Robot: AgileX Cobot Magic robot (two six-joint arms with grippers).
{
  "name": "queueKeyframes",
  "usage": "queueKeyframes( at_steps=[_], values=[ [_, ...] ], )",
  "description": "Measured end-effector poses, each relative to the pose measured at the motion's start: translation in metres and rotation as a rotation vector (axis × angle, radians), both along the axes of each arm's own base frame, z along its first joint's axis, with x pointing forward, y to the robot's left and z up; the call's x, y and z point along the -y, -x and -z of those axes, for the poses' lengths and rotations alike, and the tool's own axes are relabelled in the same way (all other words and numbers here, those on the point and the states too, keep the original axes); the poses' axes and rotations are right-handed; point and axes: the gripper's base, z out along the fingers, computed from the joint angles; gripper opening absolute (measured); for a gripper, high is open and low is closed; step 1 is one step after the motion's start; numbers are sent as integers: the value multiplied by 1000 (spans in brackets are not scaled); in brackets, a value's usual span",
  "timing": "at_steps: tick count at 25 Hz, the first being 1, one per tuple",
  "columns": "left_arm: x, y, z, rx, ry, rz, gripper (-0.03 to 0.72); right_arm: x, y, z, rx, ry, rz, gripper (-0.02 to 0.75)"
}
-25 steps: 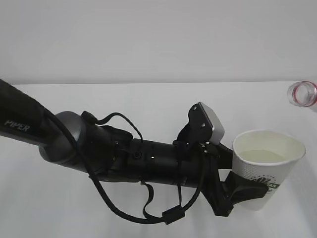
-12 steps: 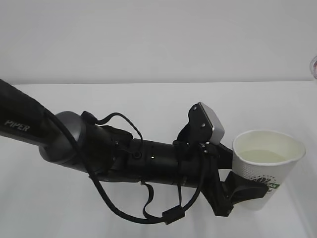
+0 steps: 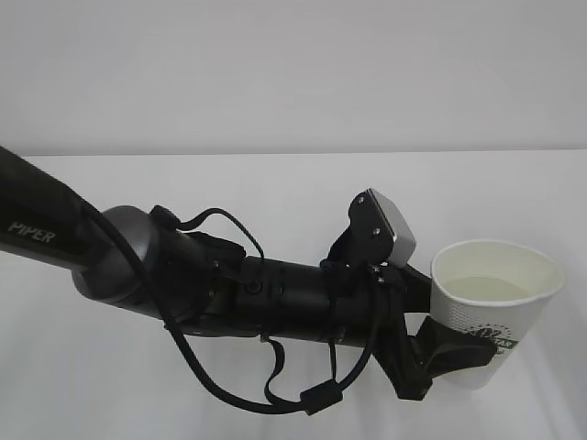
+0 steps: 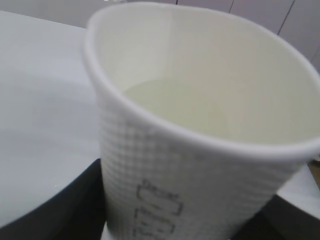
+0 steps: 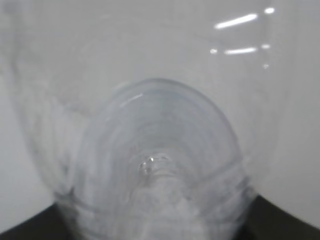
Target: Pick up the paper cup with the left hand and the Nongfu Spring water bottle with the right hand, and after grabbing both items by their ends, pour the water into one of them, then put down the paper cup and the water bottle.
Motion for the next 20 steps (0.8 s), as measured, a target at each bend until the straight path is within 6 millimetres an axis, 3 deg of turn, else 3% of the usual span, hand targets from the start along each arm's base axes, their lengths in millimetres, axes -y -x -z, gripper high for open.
queueKeyframes(
  at_steps=[7, 20],
  values=[
    [0, 0, 0, 0, 0, 0, 482, 0, -3, 8, -39, -261, 28, 377],
    [0, 0, 0, 0, 0, 0, 482, 0, -18, 43, -178, -433, 80, 377]
  ],
)
